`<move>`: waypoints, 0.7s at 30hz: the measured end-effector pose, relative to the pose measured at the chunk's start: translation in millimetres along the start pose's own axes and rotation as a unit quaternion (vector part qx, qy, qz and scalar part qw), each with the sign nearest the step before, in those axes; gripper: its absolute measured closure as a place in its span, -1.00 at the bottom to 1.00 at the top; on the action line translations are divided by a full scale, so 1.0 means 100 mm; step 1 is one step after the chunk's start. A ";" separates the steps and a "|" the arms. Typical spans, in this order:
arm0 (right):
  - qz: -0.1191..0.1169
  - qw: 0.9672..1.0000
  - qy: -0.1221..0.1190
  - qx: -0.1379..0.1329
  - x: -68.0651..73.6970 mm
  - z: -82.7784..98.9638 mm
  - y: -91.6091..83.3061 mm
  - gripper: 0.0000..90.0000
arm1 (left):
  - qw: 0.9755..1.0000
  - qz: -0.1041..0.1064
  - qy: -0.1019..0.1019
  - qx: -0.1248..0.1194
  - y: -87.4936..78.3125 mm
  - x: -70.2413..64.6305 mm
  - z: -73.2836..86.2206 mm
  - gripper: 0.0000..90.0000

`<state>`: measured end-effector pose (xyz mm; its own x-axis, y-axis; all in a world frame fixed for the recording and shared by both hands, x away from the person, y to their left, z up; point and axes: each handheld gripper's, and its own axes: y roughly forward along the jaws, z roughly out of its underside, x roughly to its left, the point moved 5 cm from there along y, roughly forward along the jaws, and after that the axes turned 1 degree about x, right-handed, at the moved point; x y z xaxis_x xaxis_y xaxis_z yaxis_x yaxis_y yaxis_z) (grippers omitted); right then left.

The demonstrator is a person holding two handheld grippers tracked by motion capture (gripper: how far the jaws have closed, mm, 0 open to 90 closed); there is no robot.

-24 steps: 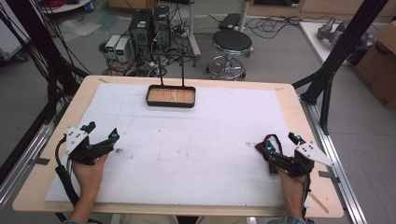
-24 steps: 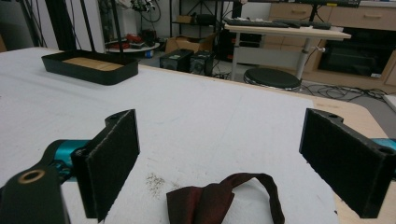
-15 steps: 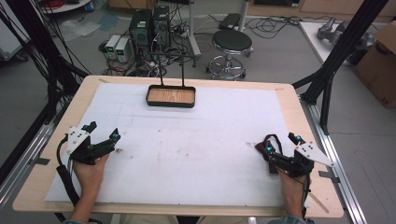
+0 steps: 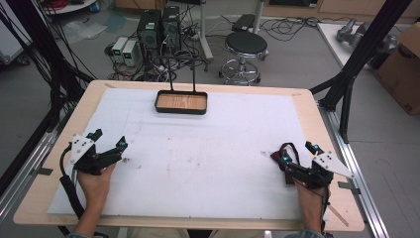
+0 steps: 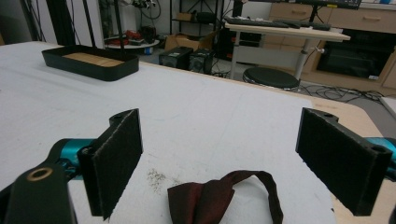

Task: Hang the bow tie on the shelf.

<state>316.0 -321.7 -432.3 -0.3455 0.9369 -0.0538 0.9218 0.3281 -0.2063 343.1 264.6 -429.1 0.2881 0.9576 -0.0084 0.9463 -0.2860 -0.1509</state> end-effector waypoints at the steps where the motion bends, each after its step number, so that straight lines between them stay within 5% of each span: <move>1: 0.000 1.000 0.000 0.000 0.00 0.00 0.00 -0.70 | 1.000 0.000 0.001 0.001 0.00 0.00 0.00 -0.68; 21: -0.005 1.000 -0.010 0.020 0.06 0.03 0.01 -0.67 | 1.000 -0.003 -0.001 0.002 0.00 0.01 0.00 -0.68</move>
<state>314.2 -316.2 -435.7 -0.3587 0.9308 -0.0704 0.9106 0.3323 -0.2458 343.7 265.5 -429.2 0.2830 0.9591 -0.0096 0.9472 -0.2810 -0.1544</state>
